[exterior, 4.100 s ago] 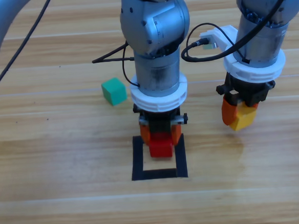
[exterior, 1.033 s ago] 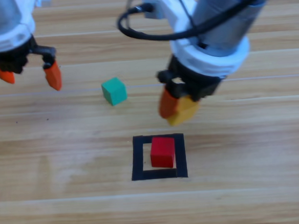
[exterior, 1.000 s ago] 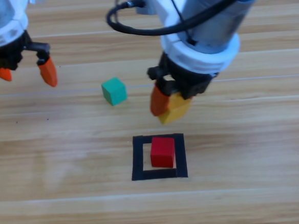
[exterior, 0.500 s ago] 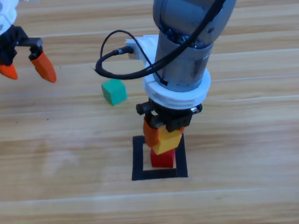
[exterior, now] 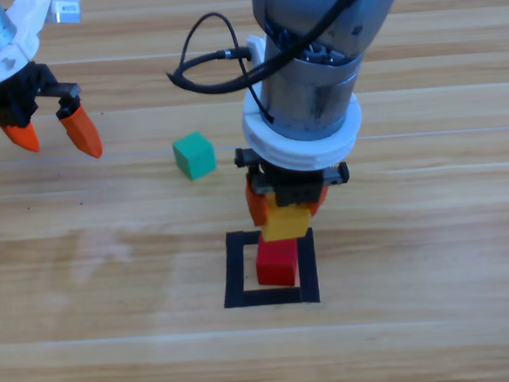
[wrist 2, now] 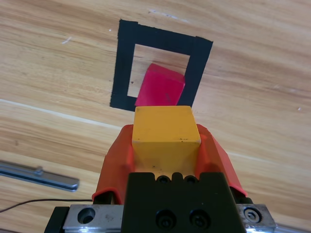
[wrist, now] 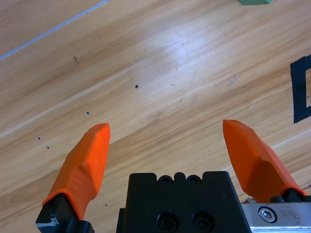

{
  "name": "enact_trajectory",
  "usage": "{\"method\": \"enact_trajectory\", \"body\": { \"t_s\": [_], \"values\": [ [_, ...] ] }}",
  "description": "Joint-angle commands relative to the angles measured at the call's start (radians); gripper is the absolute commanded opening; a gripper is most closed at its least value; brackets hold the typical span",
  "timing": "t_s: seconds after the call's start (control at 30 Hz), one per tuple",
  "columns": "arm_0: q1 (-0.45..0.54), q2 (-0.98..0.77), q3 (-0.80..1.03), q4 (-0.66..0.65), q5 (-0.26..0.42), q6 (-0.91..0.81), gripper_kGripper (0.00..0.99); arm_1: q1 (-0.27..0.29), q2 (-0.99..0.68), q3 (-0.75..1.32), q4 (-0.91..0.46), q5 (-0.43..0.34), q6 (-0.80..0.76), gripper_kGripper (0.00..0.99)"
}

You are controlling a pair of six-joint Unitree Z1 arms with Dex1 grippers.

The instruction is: Stack the blocks in the rectangular block: red at the bottom, yellow in the middle, green on top

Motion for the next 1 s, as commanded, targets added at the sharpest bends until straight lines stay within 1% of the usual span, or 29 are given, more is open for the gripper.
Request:
{"method": "enact_trajectory", "body": {
  "t_s": [0.03, 0.23, 0.37, 0.7, 0.9, 1.0],
  "values": [
    [0.029, 0.069, -0.013, -0.001, -0.02, 0.02, 0.99, 0.049, 0.126, -0.084, 0.063, -0.002, 0.073, 0.018],
    [0.03, 0.086, -0.023, 0.001, -0.019, 0.031, 0.99, 0.049, 0.161, -0.12, 0.086, -0.002, 0.1, 0.018],
    [0.03, 0.107, -0.024, 0.001, -0.019, 0.031, 0.988, 0.049, 0.161, -0.121, 0.094, -0.019, 0.116, 0.018],
    [0.03, 0.112, -0.024, 0.001, -0.023, 0.029, 0.986, 0.049, 0.181, -0.131, 0.097, -0.018, 0.171, 0.018],
    [0.029, 0.13, -0.084, 0.002, 0.001, 0.025, 0.988, 0.049, 0.2, -0.152, 0.1, -0.018, 0.218, 0.018],
    [0.026, 0.149, -0.145, 0.028, 0.013, 0.023, 0.99, 0.049, 0.207, -0.169, 0.106, -0.018, 0.234, 0.018]
  ]
}}
